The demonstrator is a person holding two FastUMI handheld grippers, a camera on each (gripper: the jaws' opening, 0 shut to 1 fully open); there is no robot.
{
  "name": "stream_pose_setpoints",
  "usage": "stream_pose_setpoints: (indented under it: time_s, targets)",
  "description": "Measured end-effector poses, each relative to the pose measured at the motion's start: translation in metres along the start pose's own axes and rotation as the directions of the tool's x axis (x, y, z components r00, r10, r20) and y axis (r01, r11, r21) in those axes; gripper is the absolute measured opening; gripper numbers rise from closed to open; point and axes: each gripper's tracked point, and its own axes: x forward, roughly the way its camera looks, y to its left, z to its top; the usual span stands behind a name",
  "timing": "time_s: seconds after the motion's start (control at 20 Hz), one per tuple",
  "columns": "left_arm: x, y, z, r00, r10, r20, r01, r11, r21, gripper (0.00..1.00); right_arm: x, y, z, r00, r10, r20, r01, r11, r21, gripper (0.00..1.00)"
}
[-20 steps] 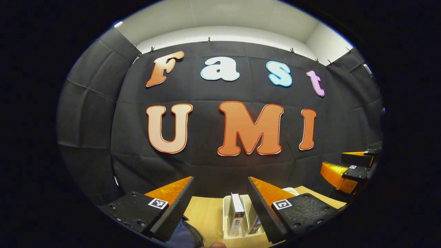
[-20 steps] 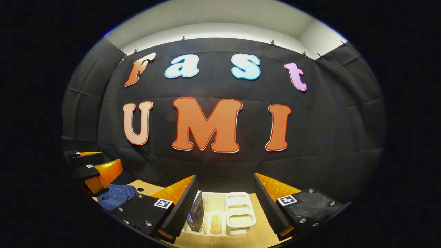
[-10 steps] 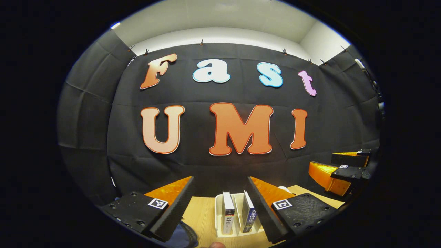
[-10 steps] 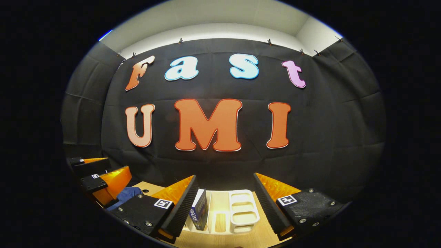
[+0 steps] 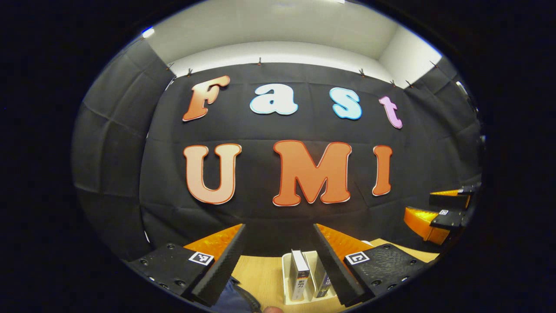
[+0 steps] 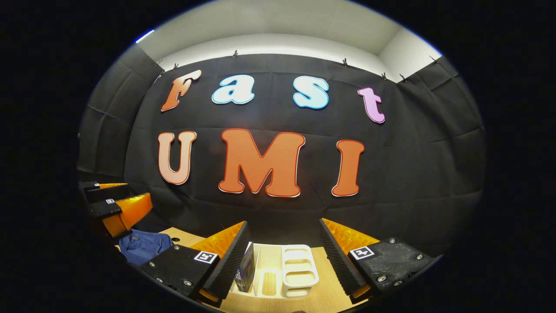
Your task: Open the schoolbag, grab two books from the bookshelf and put them into the schoolbag.
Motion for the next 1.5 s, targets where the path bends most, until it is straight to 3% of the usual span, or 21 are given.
stream_pose_setpoints:
  time_s: [0.6, 1.0, 1.15, 1.5]
  targets:
    - [-0.012, -0.006, -0.007, 1.0, 0.008, 0.002, -0.008, 1.0, -0.005, 0.94, -0.002, -0.001, 0.003, 1.0, -0.008, -0.004, 0.008, 1.0, 0.006, 0.94]
    - [-0.003, 0.037, 0.012, 0.998, 0.05, 0.038, -0.05, 0.999, -0.008, 0.92, -0.003, -0.005, 0.001, 1.0, -0.008, -0.007, 0.008, 1.0, -0.01, 0.94]
    - [-0.007, 0.038, -0.014, 0.999, 0.049, -0.016, -0.049, 0.999, 0.005, 0.92, -0.001, -0.002, -0.004, 1.0, 0.002, -0.018, -0.002, 1.0, -0.008, 0.94]
    - [-0.019, 0.085, -0.094, 0.973, 0.093, -0.214, -0.055, 0.983, 0.176, 0.93, 0.01, -0.004, -0.028, 0.997, 0.022, -0.072, -0.022, 1.0, 0.013, 0.94]
